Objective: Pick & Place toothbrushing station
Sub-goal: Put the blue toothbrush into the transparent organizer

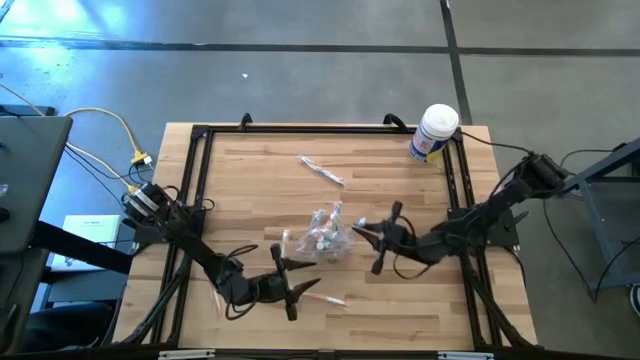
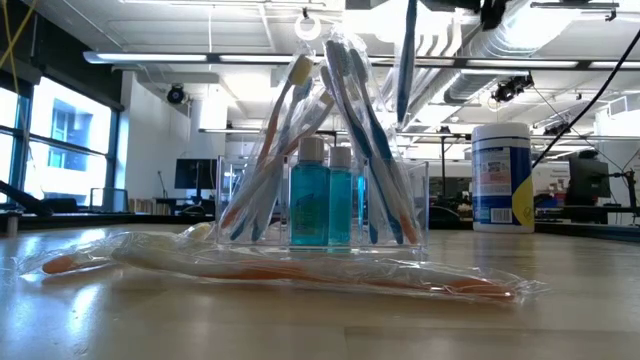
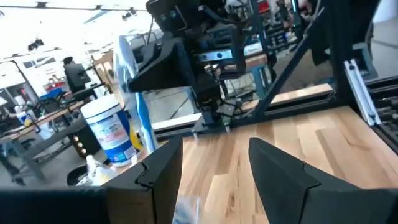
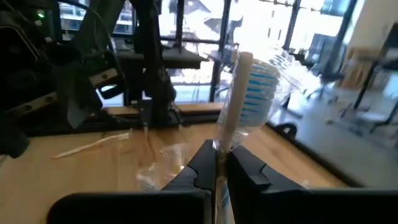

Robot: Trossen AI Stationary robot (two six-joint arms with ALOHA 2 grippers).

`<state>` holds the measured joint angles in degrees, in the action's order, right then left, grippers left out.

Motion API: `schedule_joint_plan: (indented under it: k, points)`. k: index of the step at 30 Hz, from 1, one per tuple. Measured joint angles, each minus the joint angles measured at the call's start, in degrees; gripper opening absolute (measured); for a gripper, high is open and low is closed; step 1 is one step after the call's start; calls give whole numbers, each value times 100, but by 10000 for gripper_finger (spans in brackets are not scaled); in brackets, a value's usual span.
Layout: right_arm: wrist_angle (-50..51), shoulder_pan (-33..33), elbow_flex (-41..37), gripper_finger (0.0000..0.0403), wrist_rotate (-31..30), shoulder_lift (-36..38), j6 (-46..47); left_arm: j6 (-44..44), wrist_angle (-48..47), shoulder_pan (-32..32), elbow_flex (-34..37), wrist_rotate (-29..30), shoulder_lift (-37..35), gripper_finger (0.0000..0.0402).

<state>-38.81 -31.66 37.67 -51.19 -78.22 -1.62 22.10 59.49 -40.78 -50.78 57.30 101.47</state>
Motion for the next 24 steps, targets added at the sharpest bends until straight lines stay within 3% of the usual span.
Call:
schedule_joint_plan:
  k: [4,10,18,24]
  points:
    - [380,303,-2,11,469,0,584,-382,-511,-50,0,251,-172,179]
    - [595,585,-3,11,487,-327,1107,-1350,-1886,-103,0,52,-537,179]
    - [310,747,-7,11,258,-1051,1704,-3776,-4357,144,0,-2147,-1108,179]
    - [401,756,-7,49,487,-1102,1807,-4304,-4955,373,0,-2268,-1165,179]
